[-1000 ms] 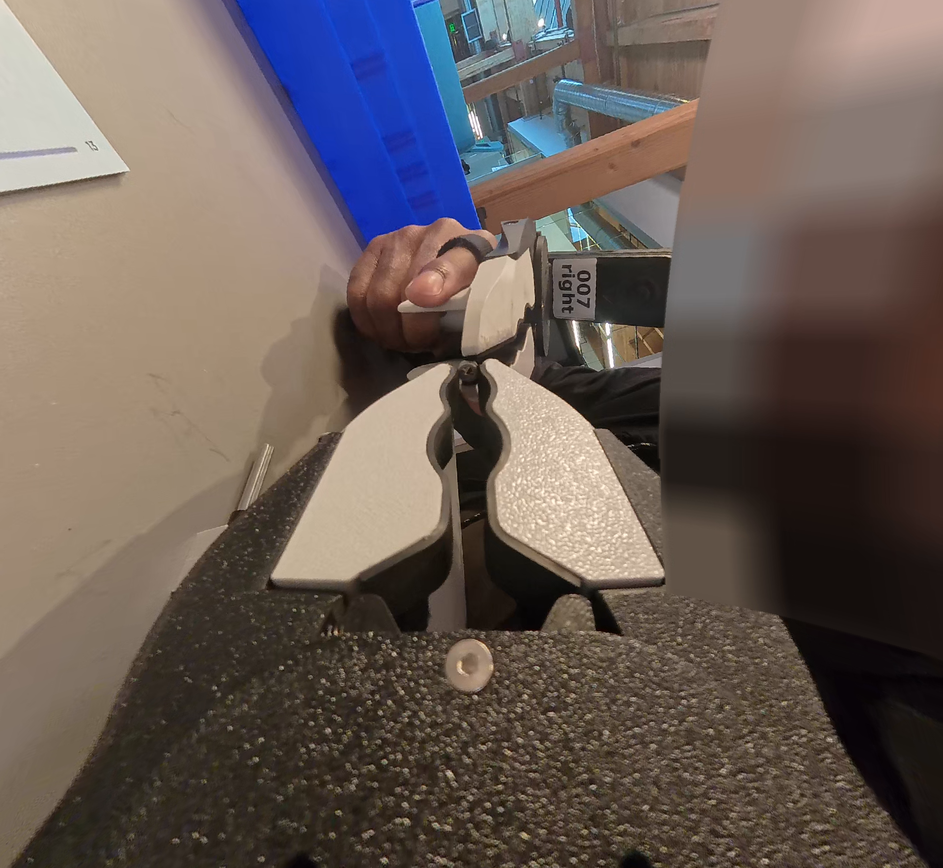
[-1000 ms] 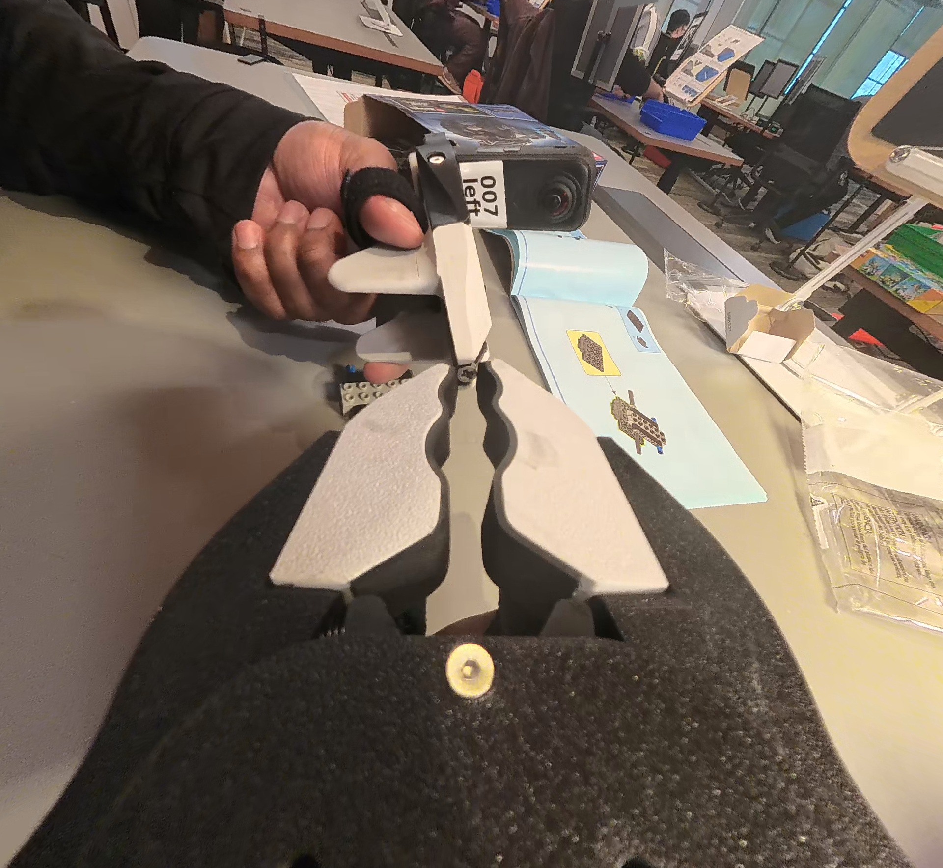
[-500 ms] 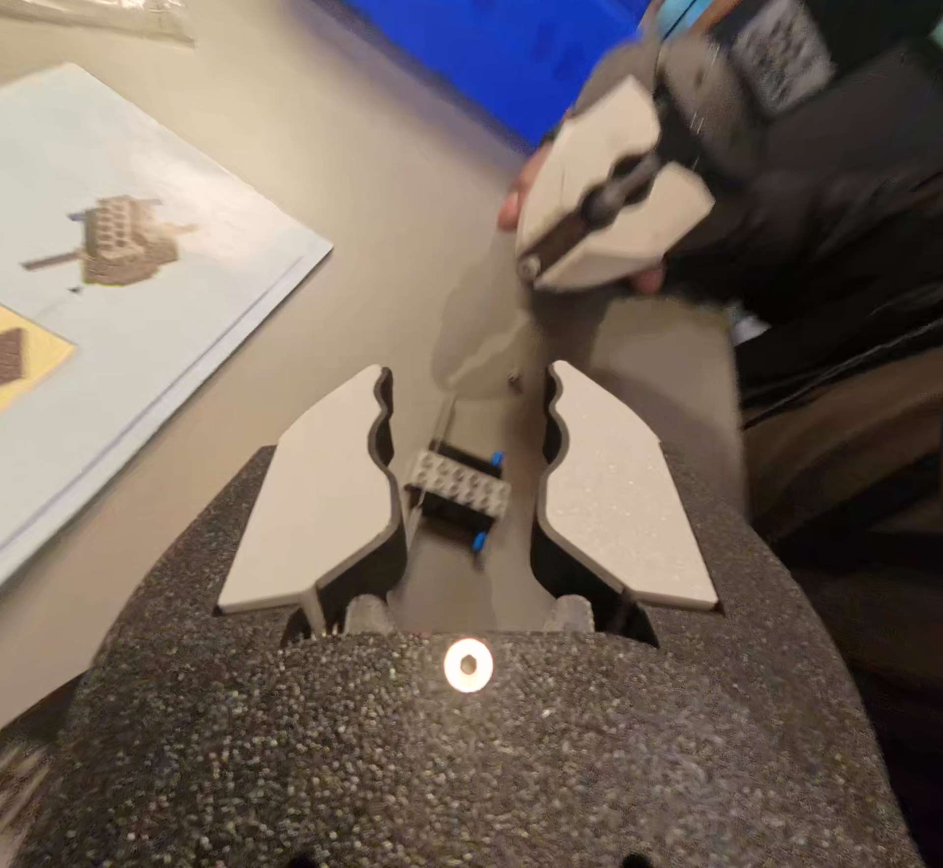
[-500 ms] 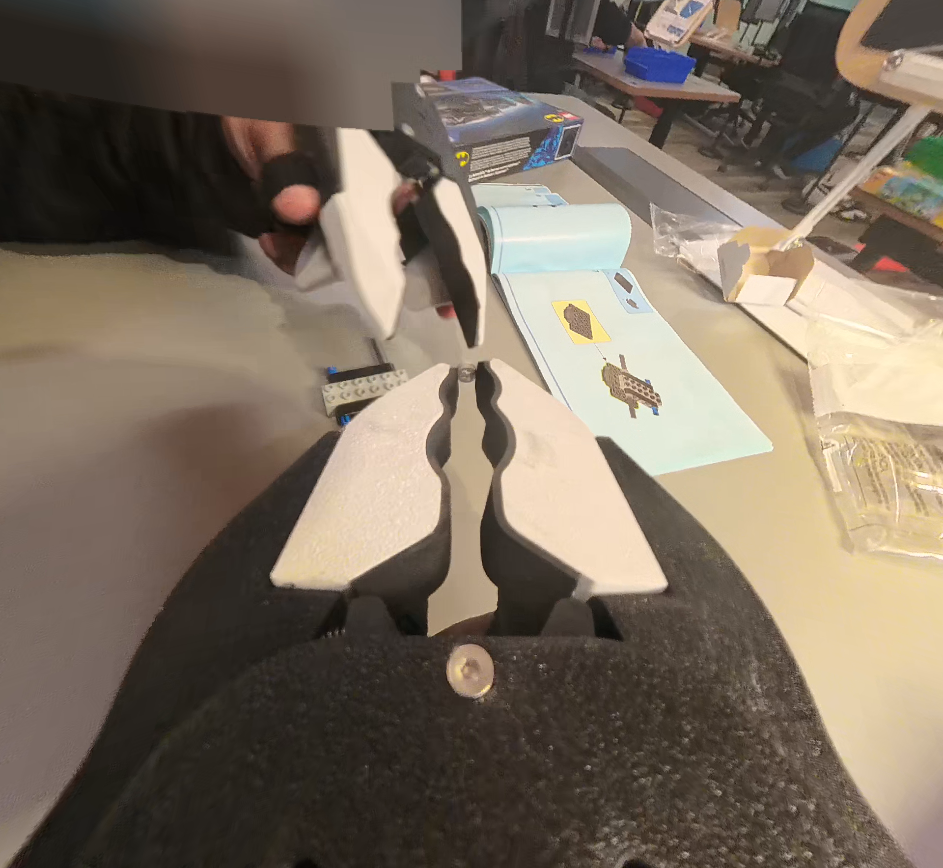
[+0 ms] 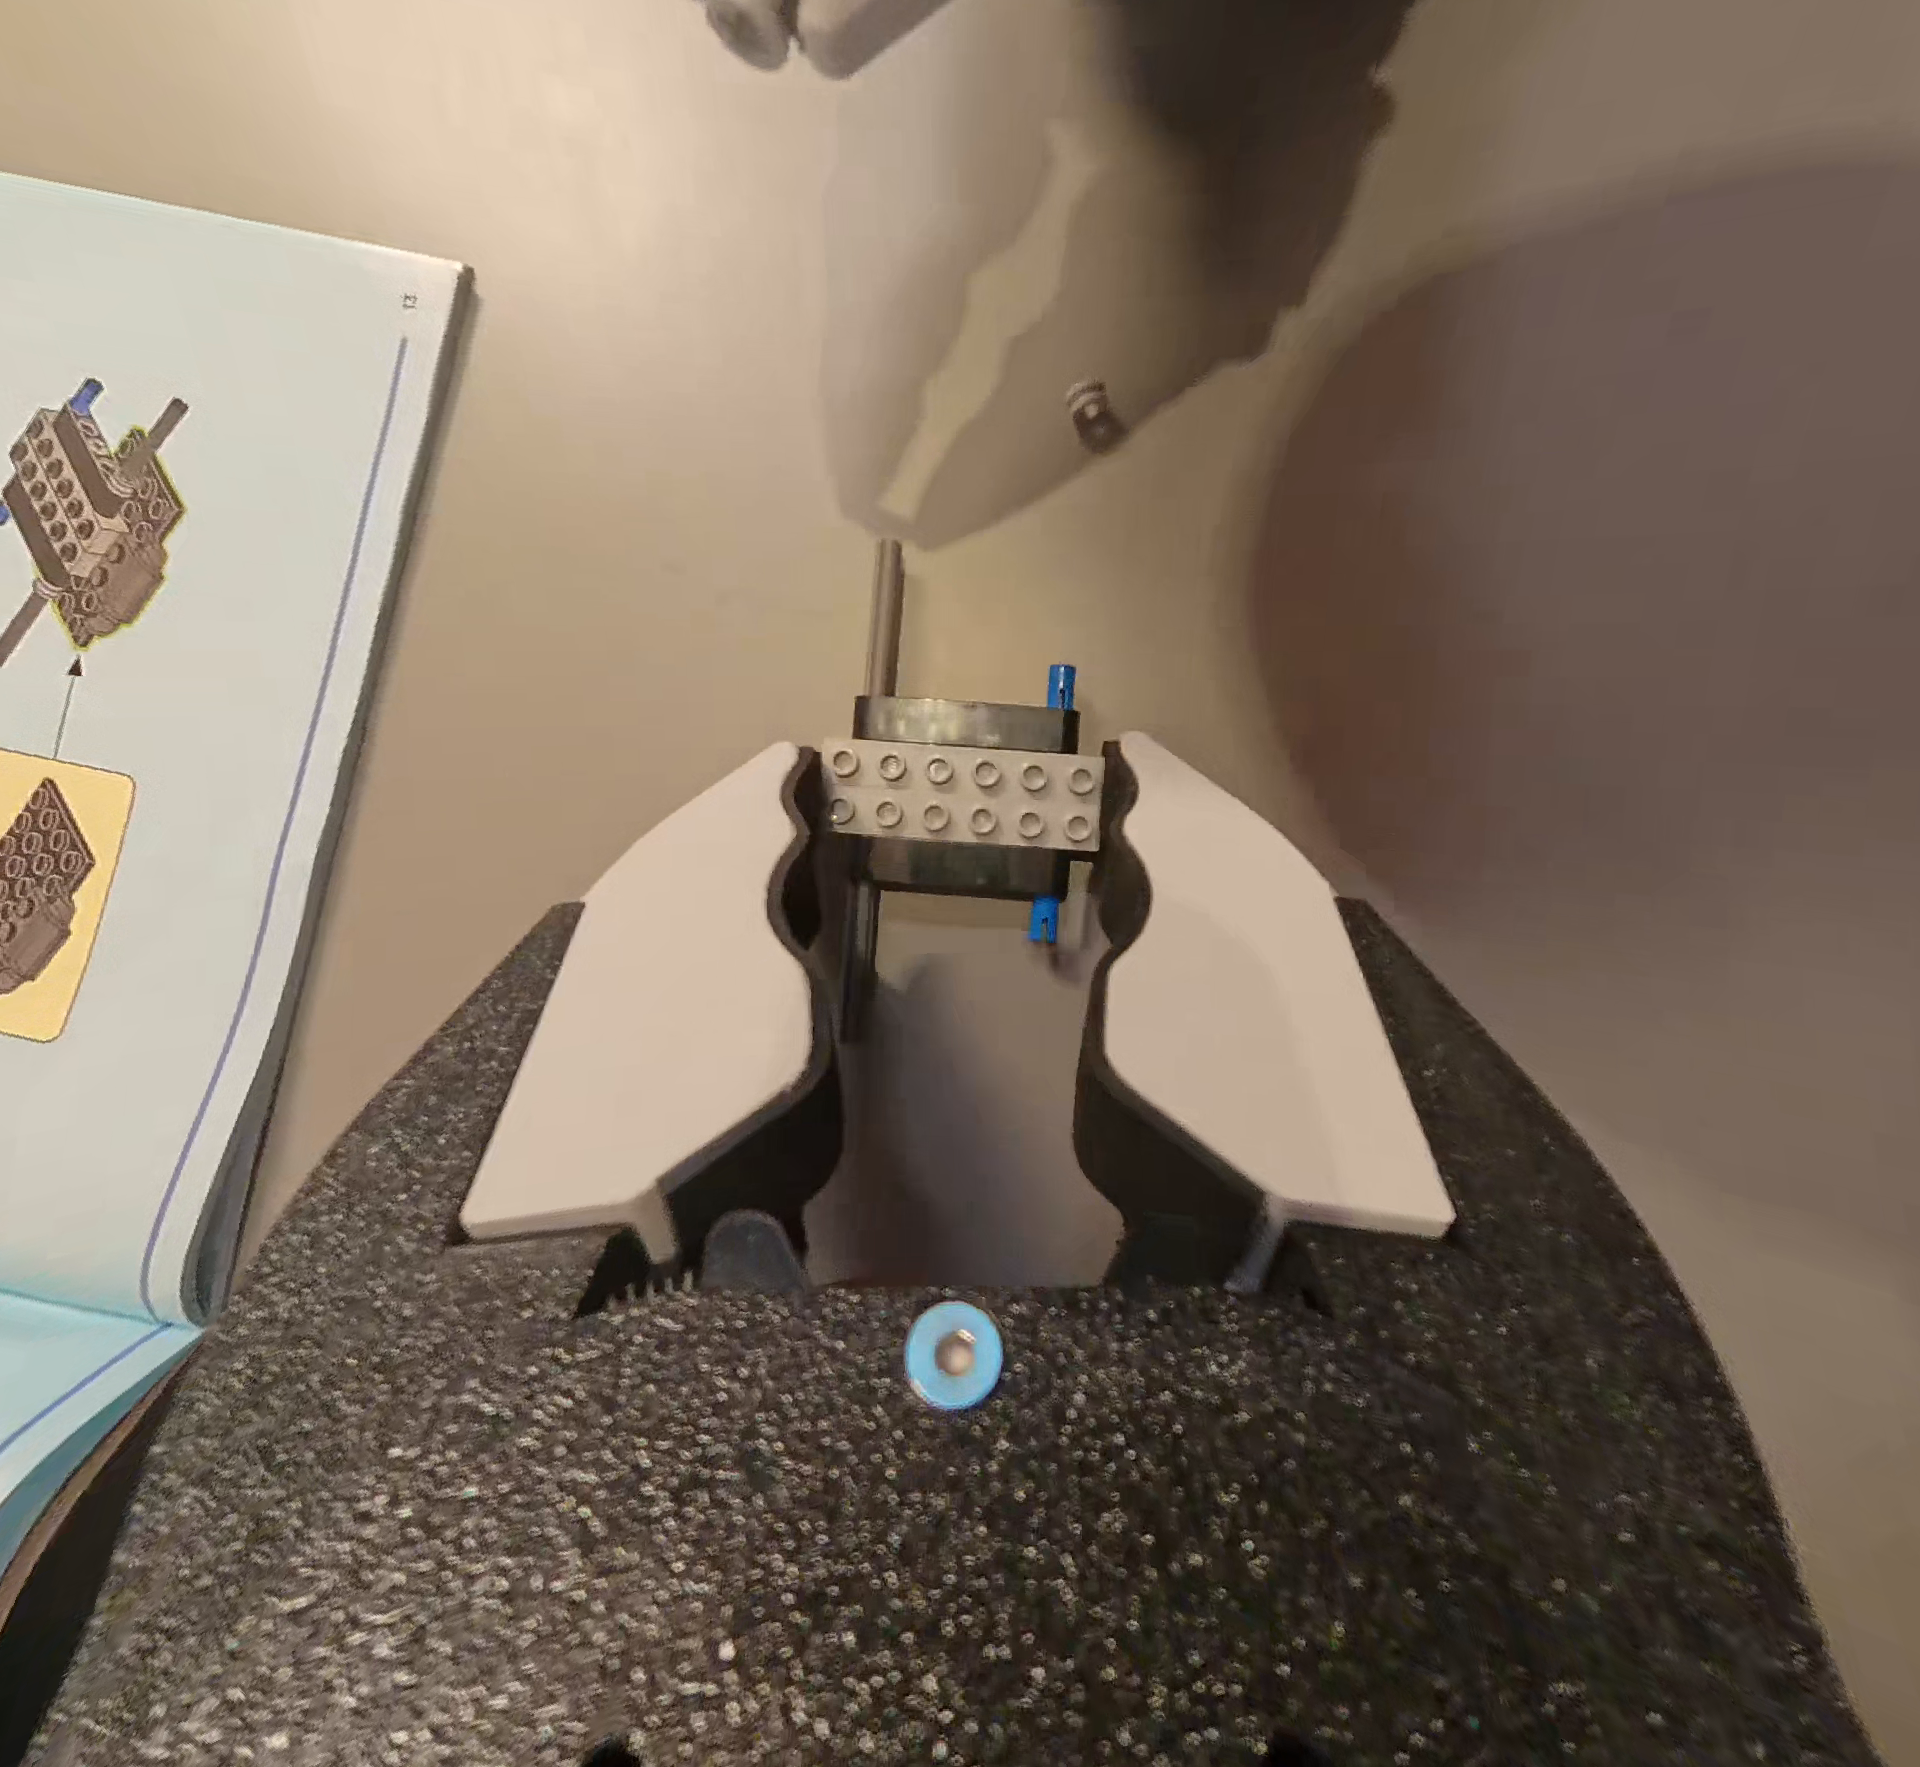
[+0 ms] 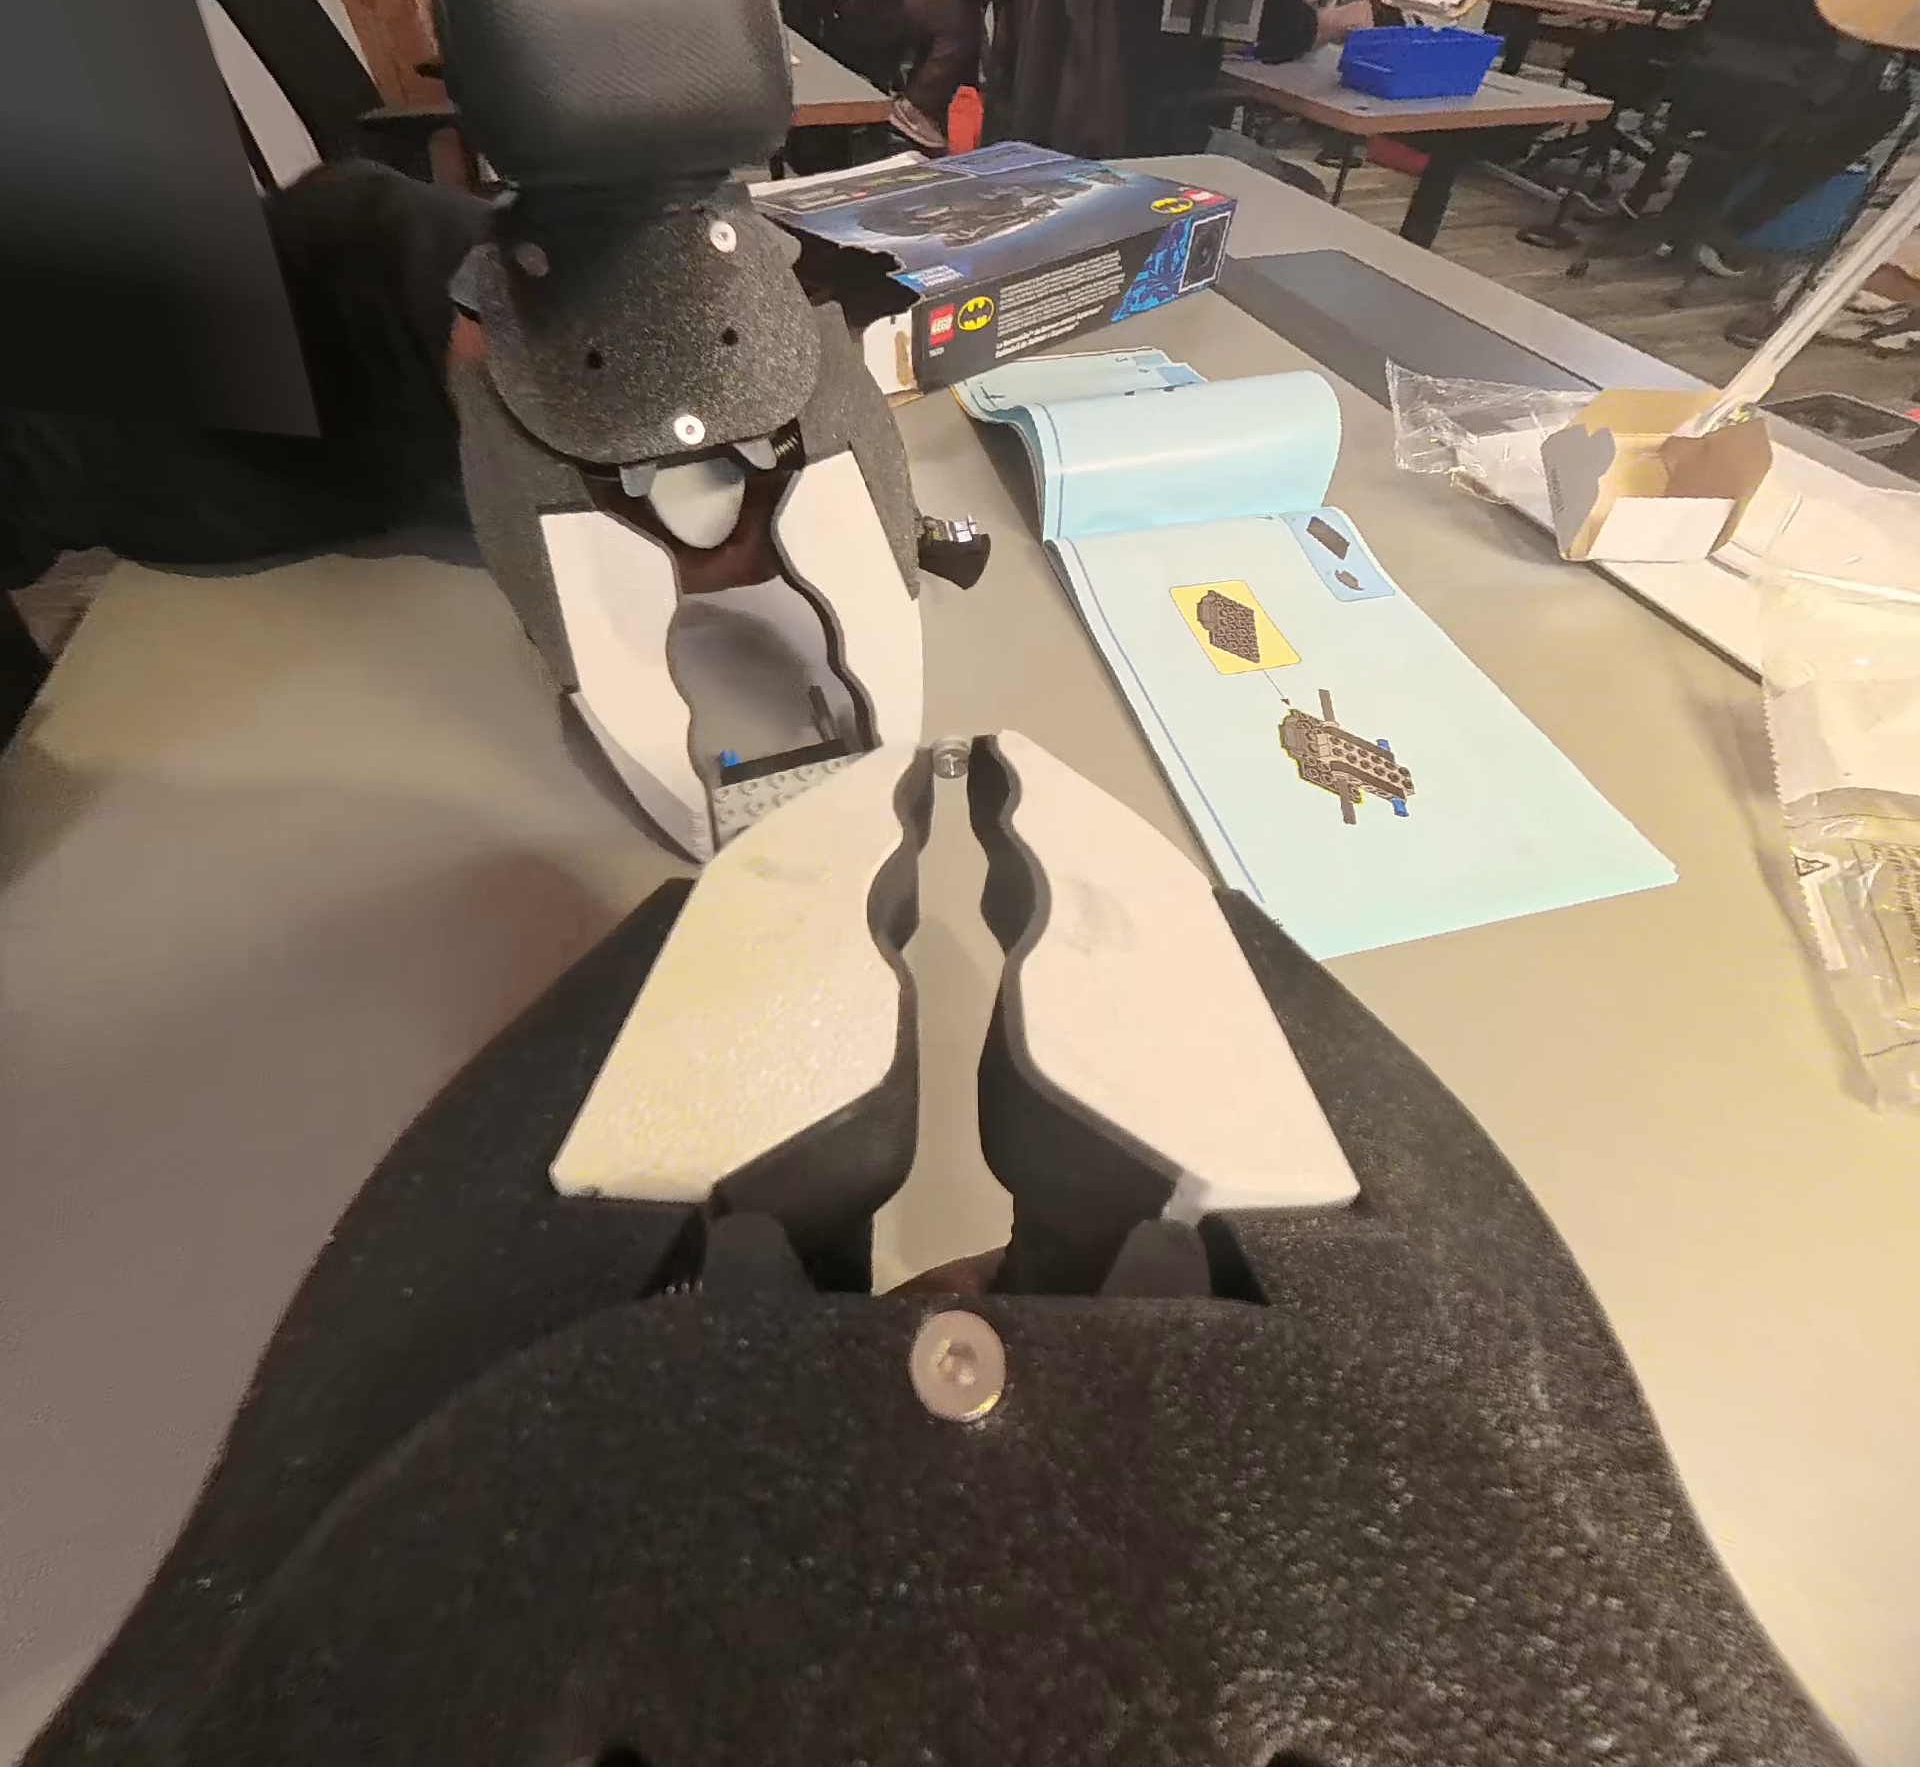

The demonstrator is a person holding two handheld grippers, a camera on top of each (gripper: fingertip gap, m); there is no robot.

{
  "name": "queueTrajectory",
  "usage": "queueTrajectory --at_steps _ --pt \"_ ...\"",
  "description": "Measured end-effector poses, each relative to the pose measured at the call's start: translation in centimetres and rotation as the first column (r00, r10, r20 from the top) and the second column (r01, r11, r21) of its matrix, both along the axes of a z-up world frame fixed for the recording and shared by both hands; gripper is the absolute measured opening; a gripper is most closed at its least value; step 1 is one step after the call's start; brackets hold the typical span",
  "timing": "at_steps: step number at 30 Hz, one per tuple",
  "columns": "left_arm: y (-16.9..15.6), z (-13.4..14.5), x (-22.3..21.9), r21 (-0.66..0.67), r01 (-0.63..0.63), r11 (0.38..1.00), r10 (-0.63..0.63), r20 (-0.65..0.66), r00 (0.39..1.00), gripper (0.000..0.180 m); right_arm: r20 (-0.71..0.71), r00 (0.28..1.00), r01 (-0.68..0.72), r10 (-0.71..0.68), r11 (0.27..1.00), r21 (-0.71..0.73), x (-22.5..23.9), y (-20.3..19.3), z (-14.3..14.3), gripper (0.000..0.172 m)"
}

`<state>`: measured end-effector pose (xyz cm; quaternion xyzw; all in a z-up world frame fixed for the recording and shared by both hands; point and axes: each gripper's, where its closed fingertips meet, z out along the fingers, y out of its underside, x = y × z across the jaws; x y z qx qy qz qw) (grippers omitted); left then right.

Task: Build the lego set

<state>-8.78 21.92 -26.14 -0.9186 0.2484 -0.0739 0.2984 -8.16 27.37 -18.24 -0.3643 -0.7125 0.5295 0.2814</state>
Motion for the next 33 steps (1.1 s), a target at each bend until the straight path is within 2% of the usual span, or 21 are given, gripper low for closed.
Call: queueTrajectory --at_steps 3,6,9,14,33 --pt "0.6 0.7 -0.4 0.054 -0.034 0.998 0.03 0.067 0.997 0.052 0.008 1.0 0.002 -0.002 1.0 -0.03 0.0 0.4 0.1 0.007" --pt "1.8 3.7 -0.5 0.22 -0.062 0.973 0.024 0.171 0.985 0.052 0.013 1.0 0.022 -0.022 0.999 -0.029 -0.2 0.8 0.1 0.007" --pt "2.4 5.0 -1.0 0.333 -0.068 0.941 0.022 0.141 0.99 0.052 0.006 1.0 0.03 -0.03 1.0 -0.008 -0.2 0.8 0.1 0.007" --pt "2.9 5.7 -0.3 0.421 -0.013 0.907 -0.021 0.076 0.997 0.052 -0.009 0.999 0.033 -0.033 0.999 0.008 -0.1 0.7 0.3 0.007" --pt "3.0 5.7 0.7 0.428 0.045 0.903 -0.069 0.04 0.997 0.052 -0.008 1.0 0.008 -0.007 0.998 0.065 0.2 0.3 -0.1 0.007"
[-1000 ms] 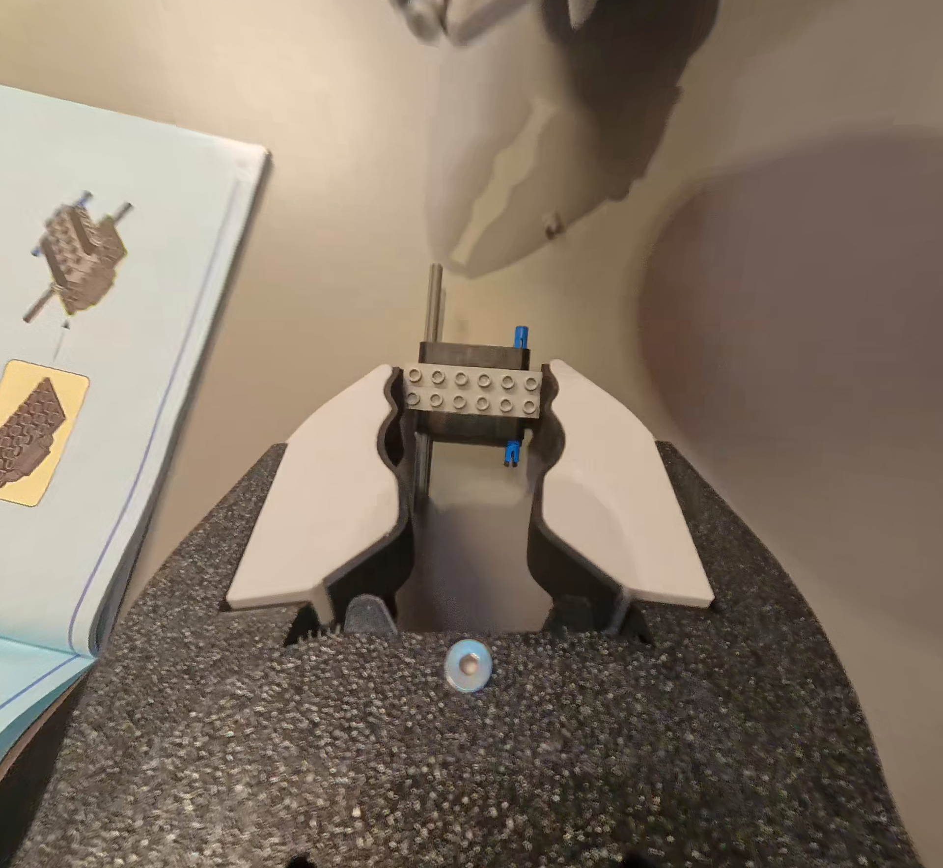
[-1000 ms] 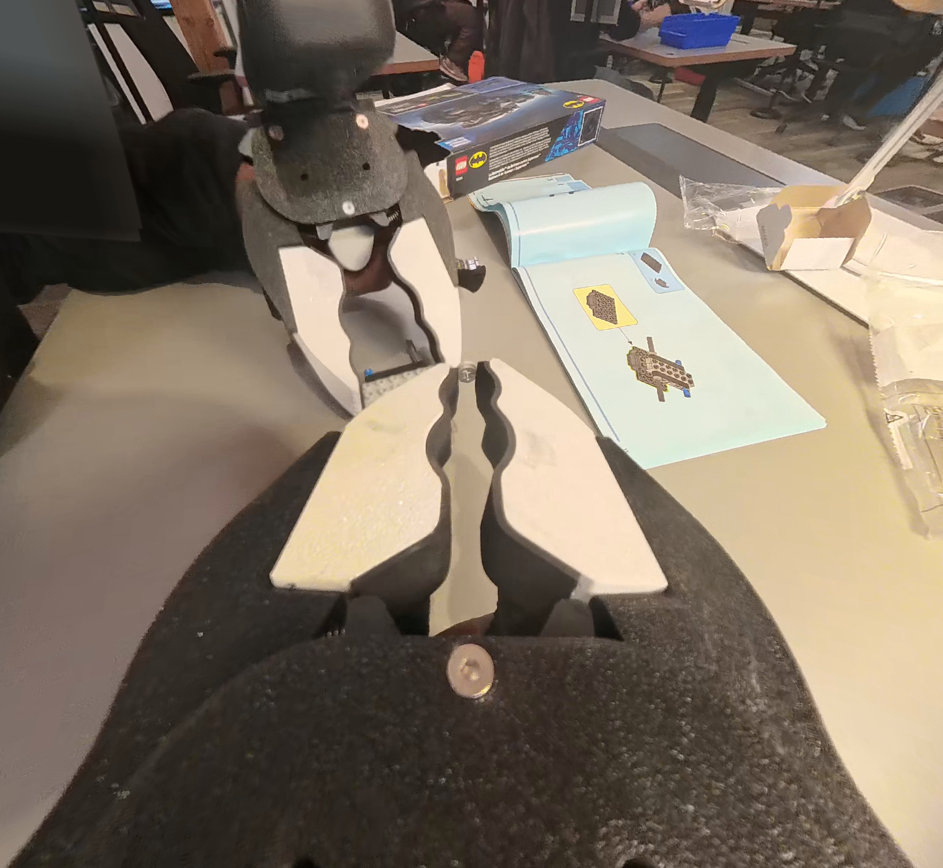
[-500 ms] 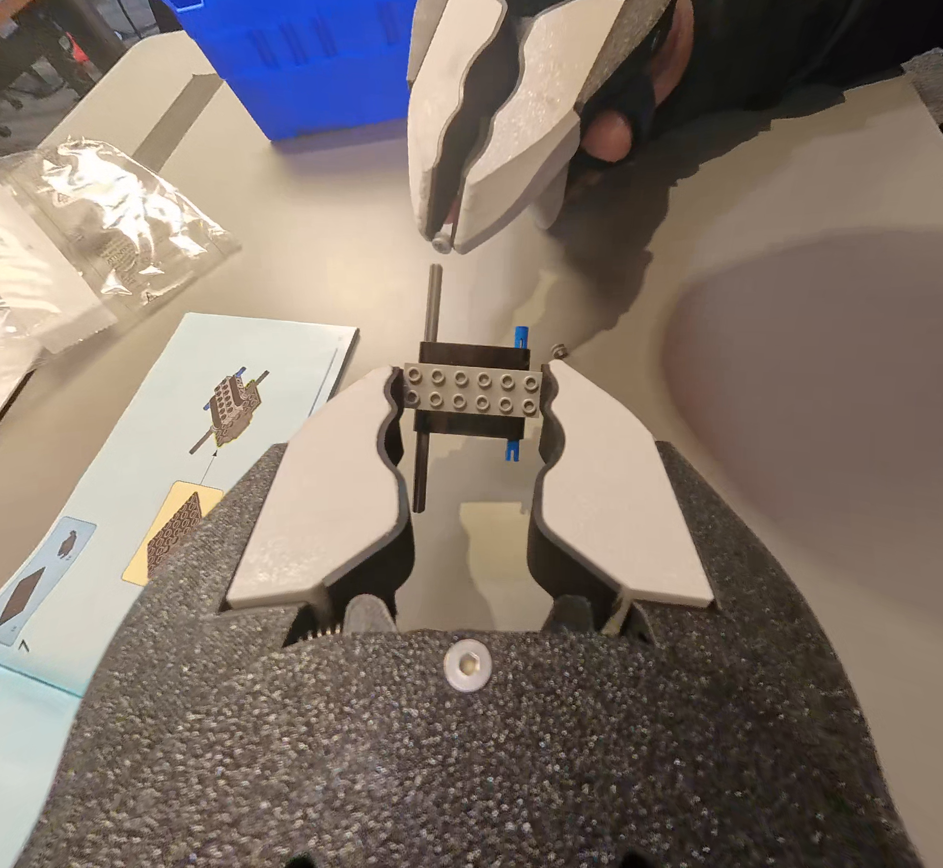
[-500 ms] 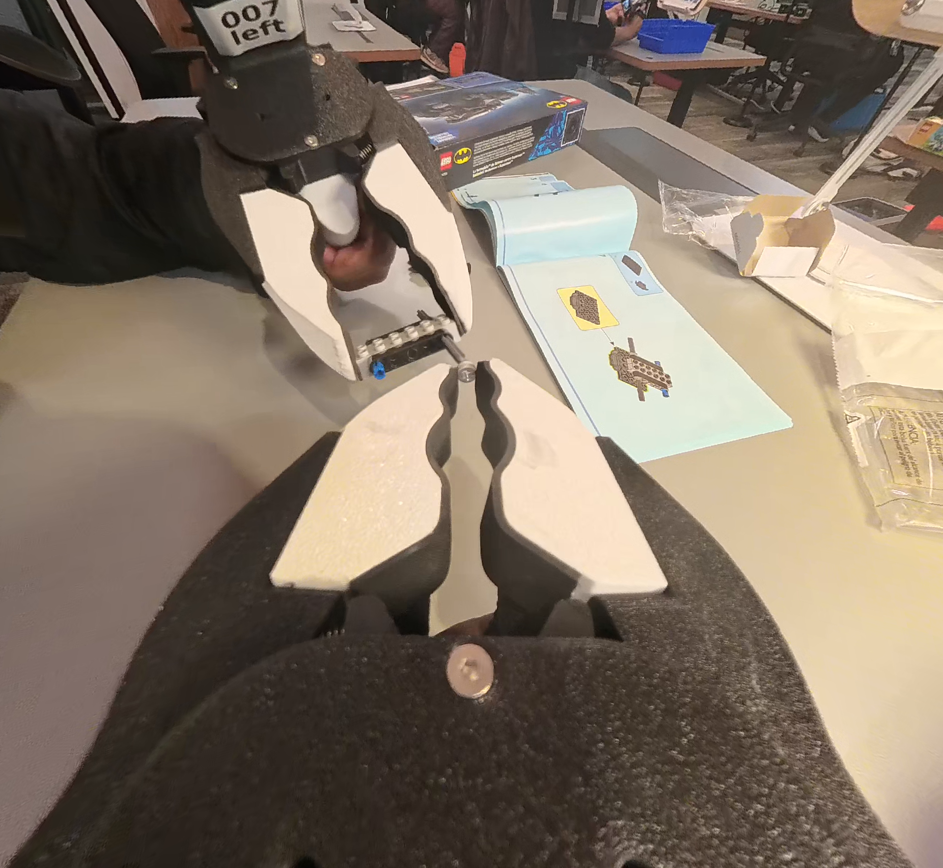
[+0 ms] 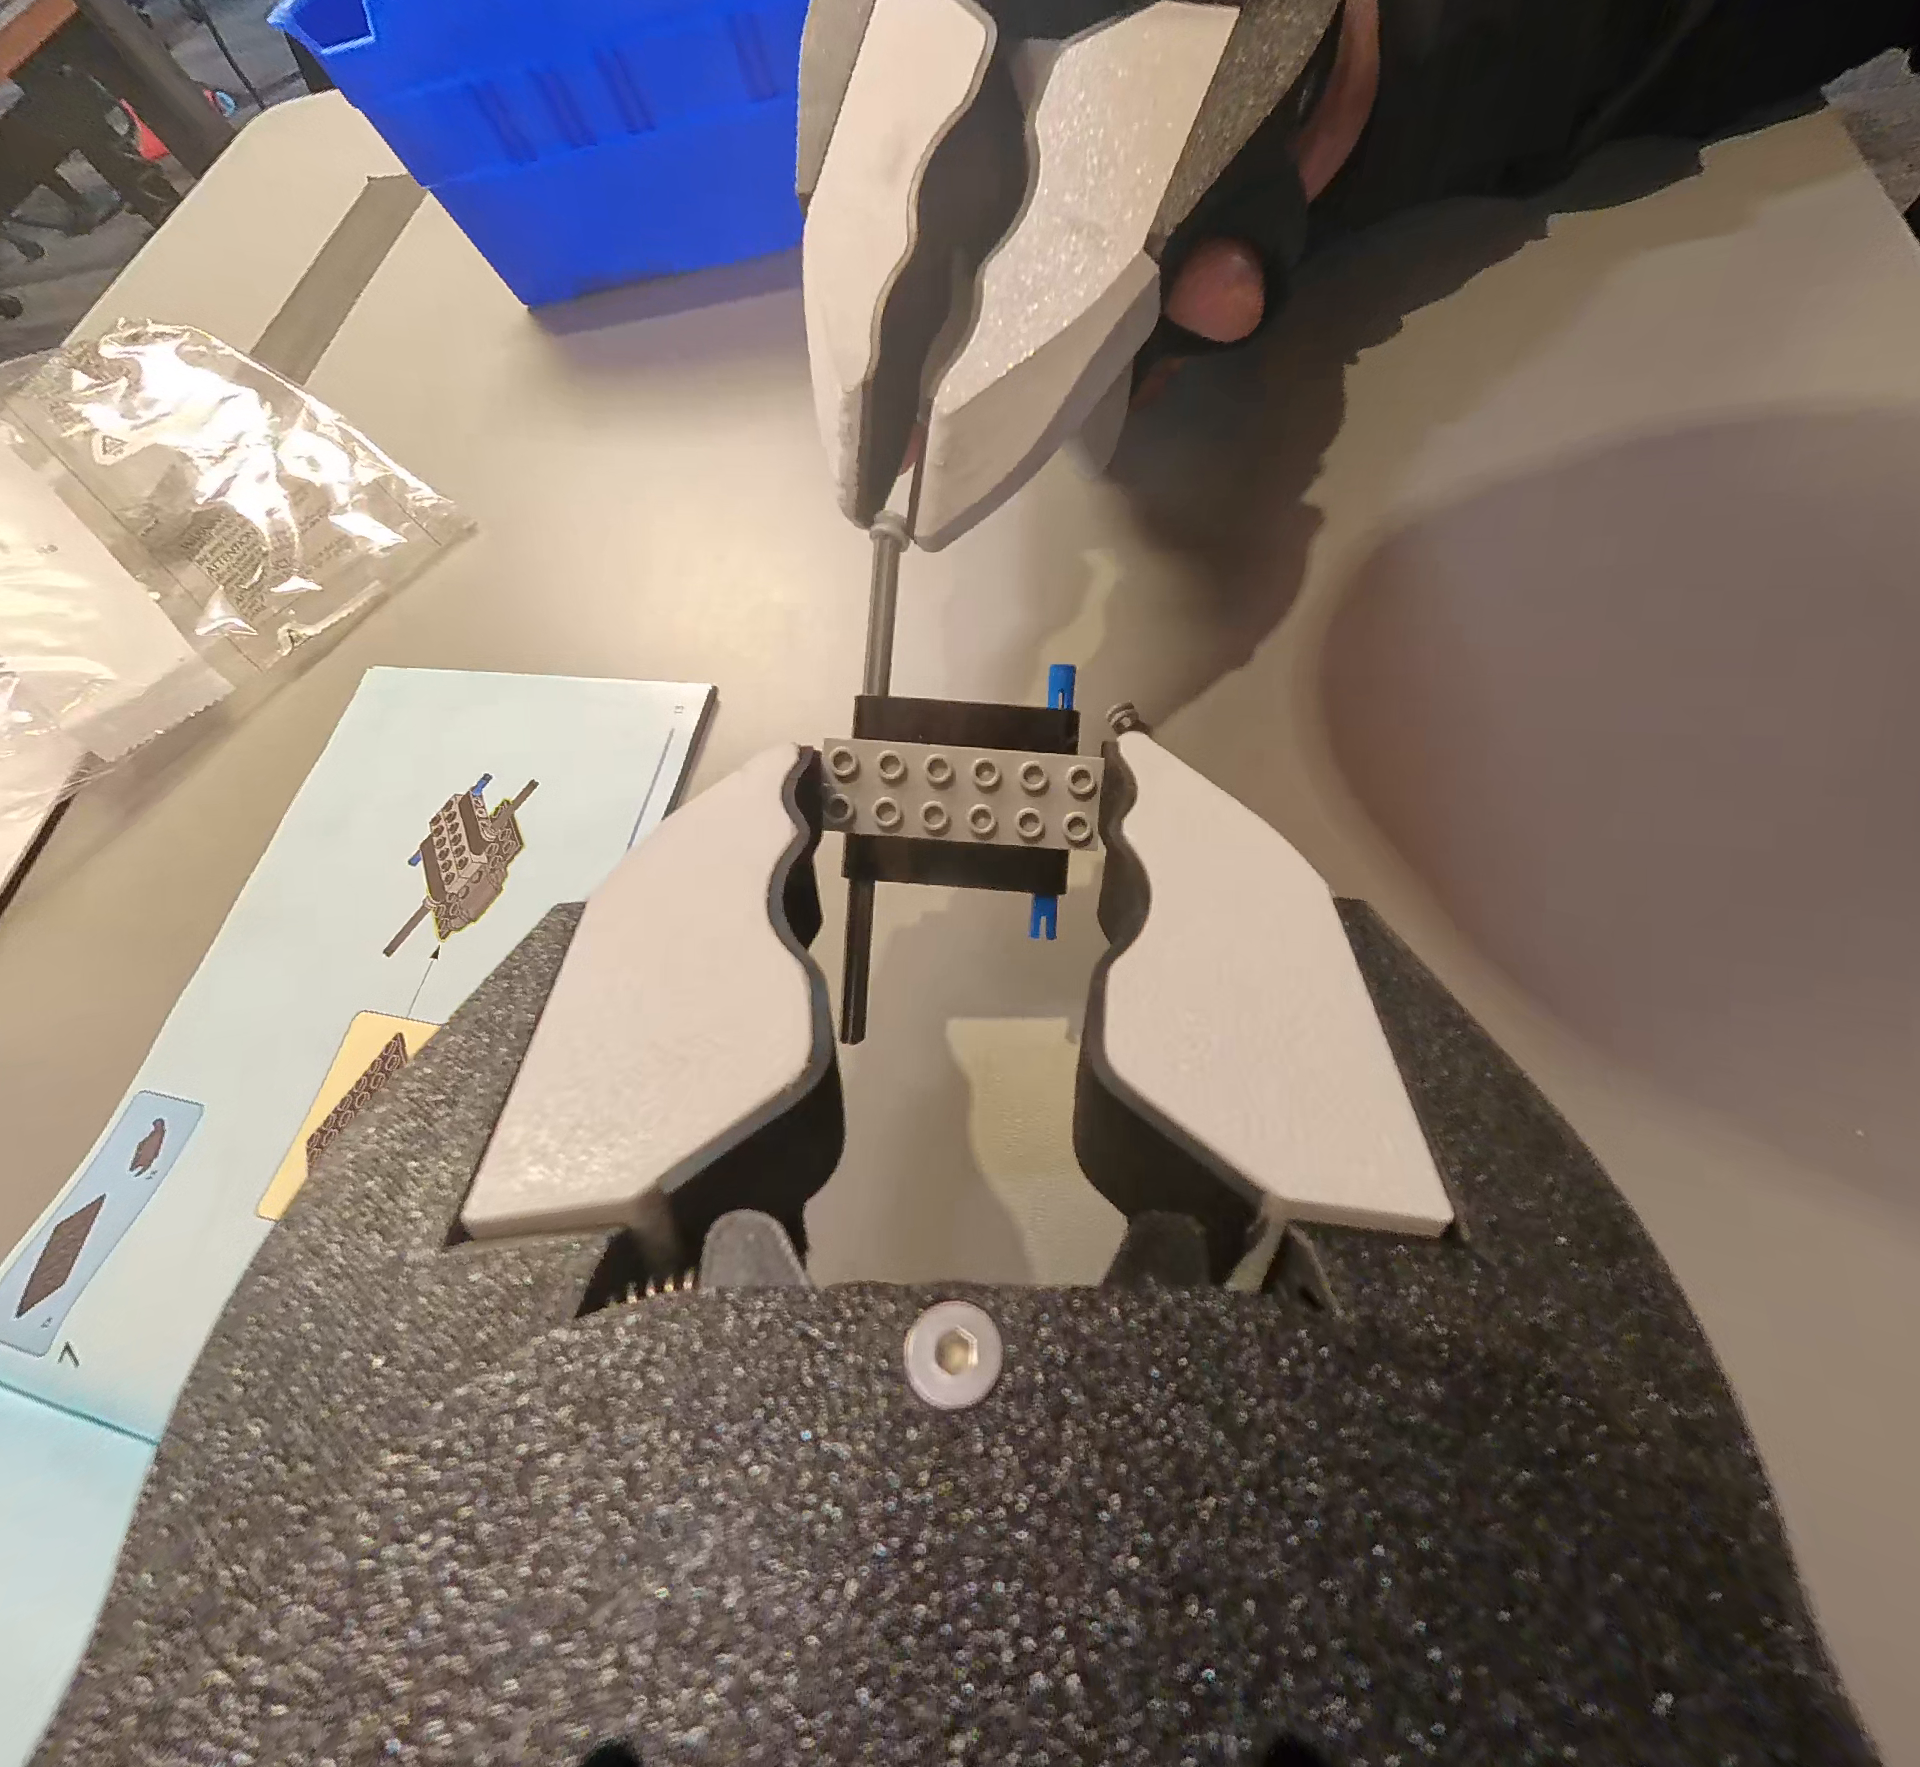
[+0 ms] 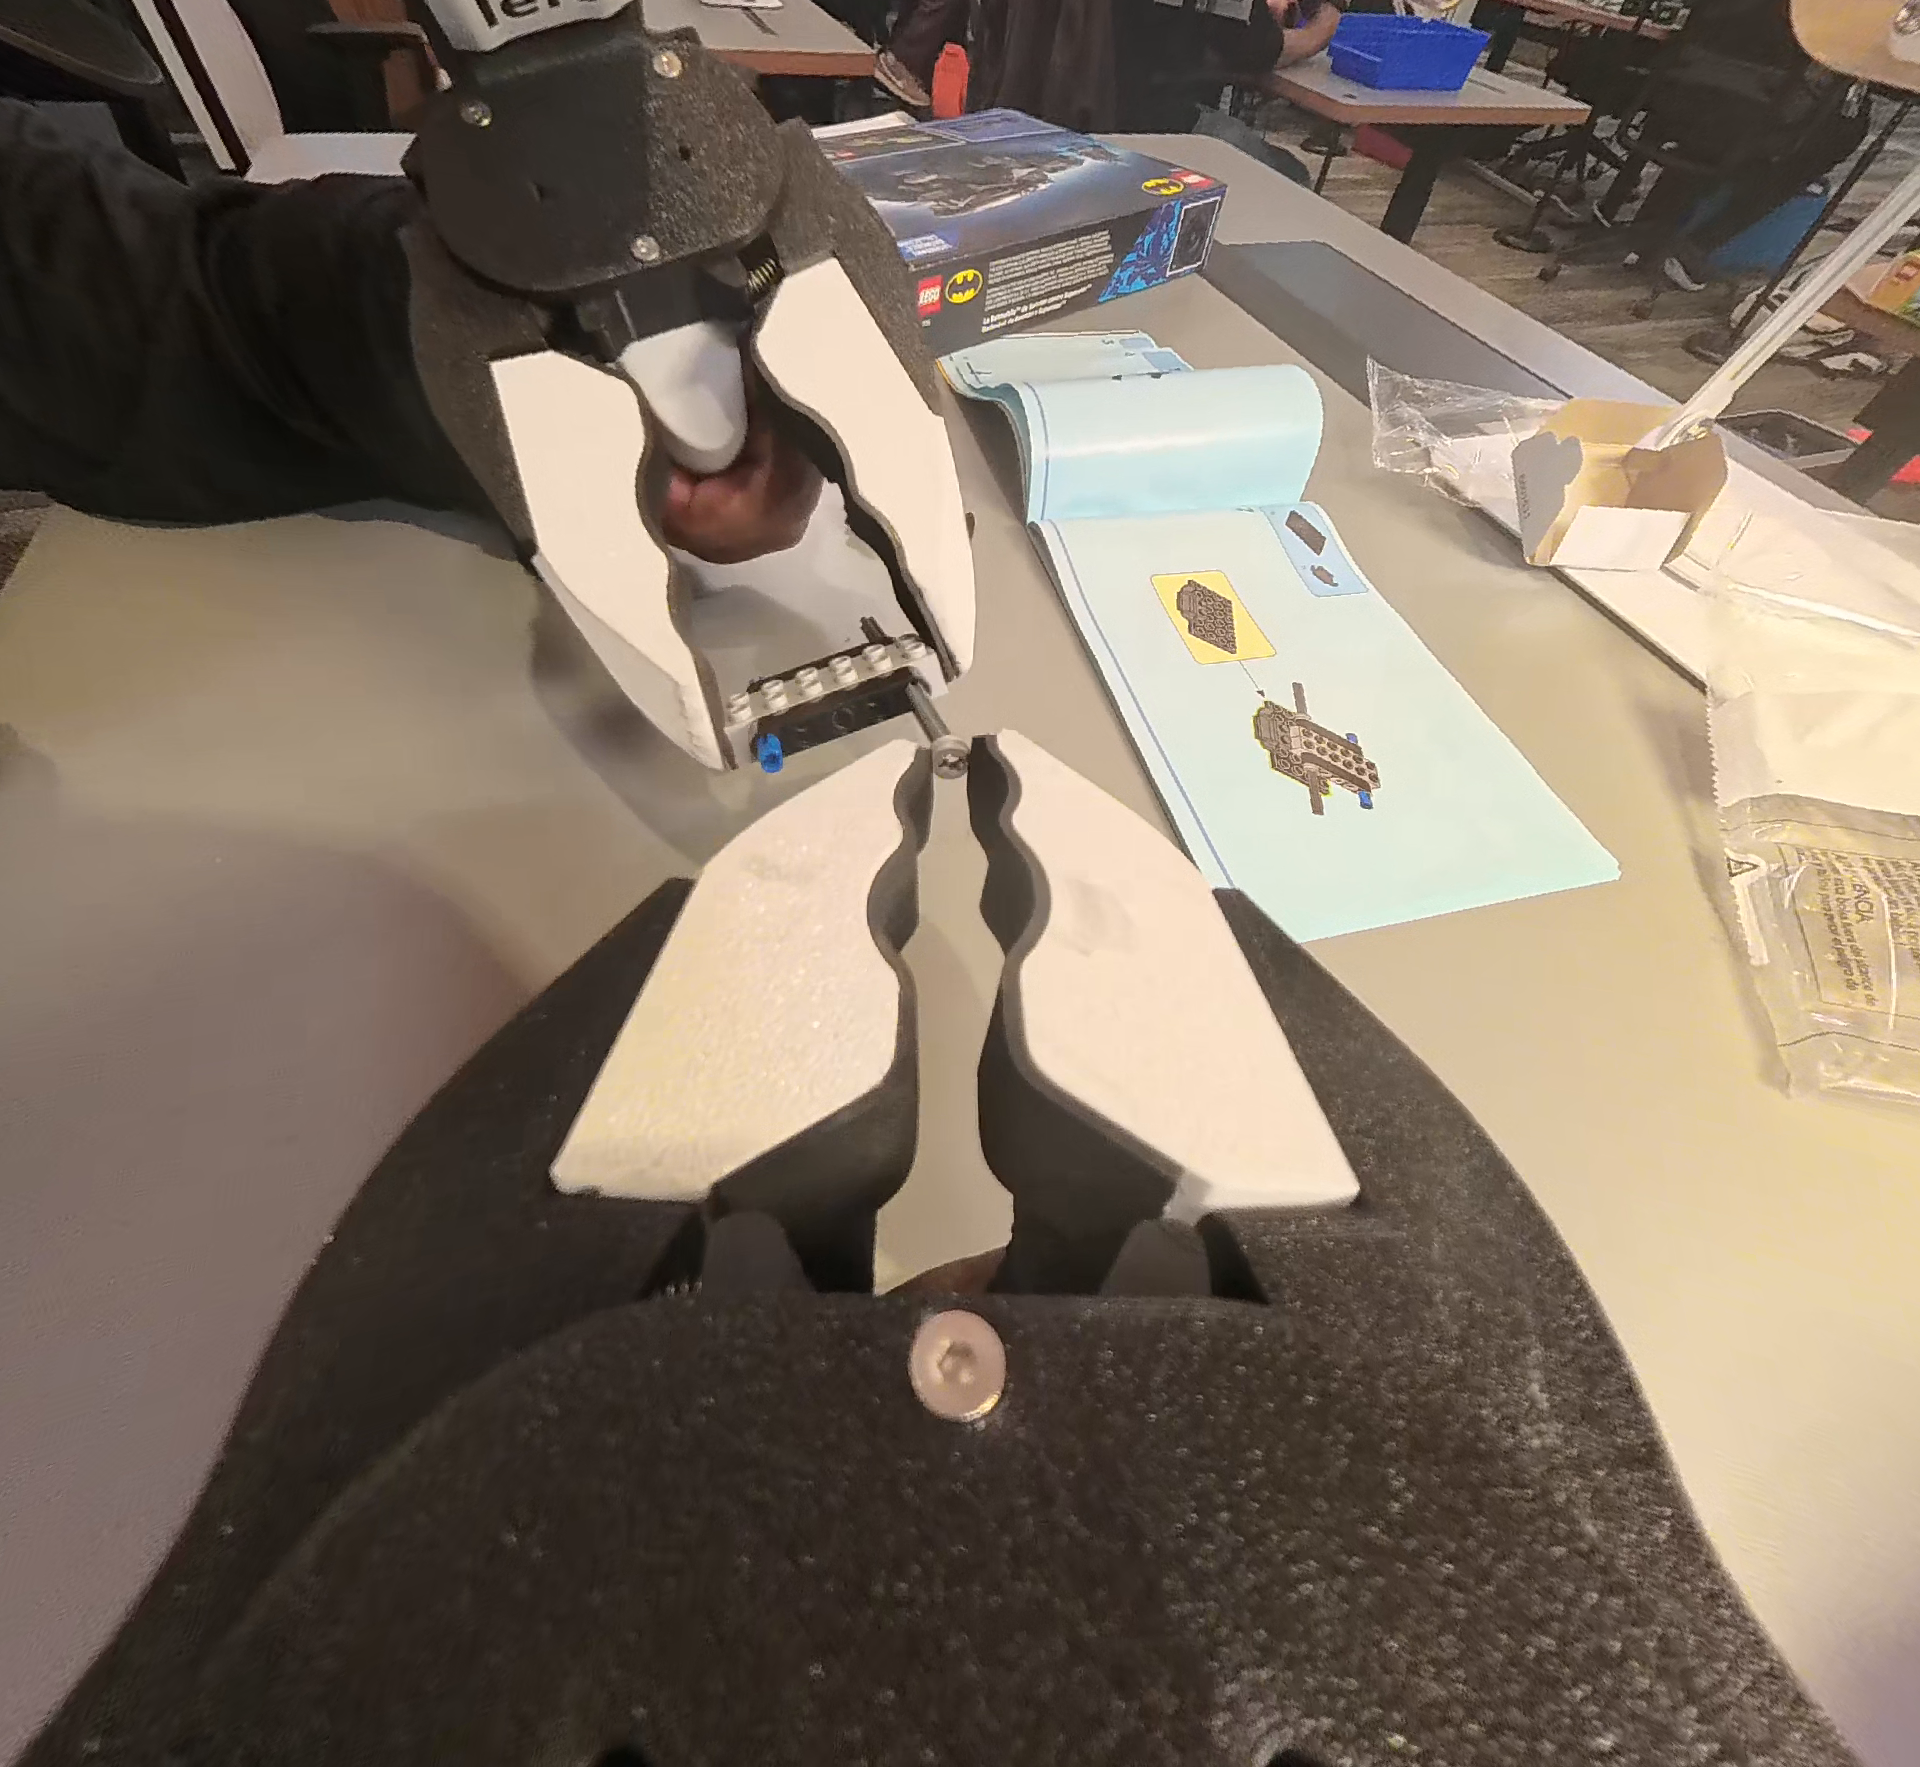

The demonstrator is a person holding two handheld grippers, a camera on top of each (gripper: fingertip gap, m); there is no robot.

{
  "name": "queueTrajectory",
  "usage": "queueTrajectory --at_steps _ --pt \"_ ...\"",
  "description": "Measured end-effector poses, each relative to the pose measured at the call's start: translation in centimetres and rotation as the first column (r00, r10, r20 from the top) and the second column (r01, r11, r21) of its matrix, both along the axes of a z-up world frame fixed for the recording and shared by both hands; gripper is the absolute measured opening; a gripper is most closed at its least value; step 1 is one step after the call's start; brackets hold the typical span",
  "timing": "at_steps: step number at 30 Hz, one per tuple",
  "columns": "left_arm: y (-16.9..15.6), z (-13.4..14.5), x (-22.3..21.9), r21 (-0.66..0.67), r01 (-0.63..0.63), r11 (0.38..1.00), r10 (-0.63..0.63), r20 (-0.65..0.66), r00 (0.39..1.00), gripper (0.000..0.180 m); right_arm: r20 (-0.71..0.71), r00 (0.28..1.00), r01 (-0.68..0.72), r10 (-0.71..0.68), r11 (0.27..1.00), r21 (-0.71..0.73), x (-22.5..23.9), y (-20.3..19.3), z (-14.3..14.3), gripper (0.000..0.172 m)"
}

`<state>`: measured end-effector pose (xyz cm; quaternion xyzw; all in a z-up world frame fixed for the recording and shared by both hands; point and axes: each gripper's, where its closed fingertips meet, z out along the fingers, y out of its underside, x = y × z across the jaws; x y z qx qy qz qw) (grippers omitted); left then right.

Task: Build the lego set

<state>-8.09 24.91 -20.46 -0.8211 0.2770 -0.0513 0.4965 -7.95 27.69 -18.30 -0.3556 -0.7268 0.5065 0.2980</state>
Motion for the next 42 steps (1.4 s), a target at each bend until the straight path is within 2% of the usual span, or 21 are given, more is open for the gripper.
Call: queueTrajectory --at_steps 9,25,33,42 --pt "-0.2 -0.6 0.1 -0.015 0.018 1.0 -0.018 -0.067 0.998 0.052 0.001 1.0 -0.025 0.024 0.998 0.051 0.2 -0.2 -0.5 0.007" --pt "-0.9 -2.4 0.4 -0.159 0.018 0.987 -0.038 -0.128 0.991 0.051 0.005 0.997 -0.074 0.074 0.972 0.223 0.8 -0.8 -2.0 0.007" --pt "-0.9 -1.6 0.6 -0.101 0.053 0.993 -0.061 -0.076 0.995 0.051 0.005 0.996 -0.086 0.086 0.982 0.169 0.9 -0.8 -1.5 0.007" --pt "-0.4 0.0 0.3 0.053 0.038 0.998 -0.033 -0.101 0.994 0.051 0.031 0.999 -0.039 0.039 0.999 -0.024 0.5 -0.4 0.0 0.007"
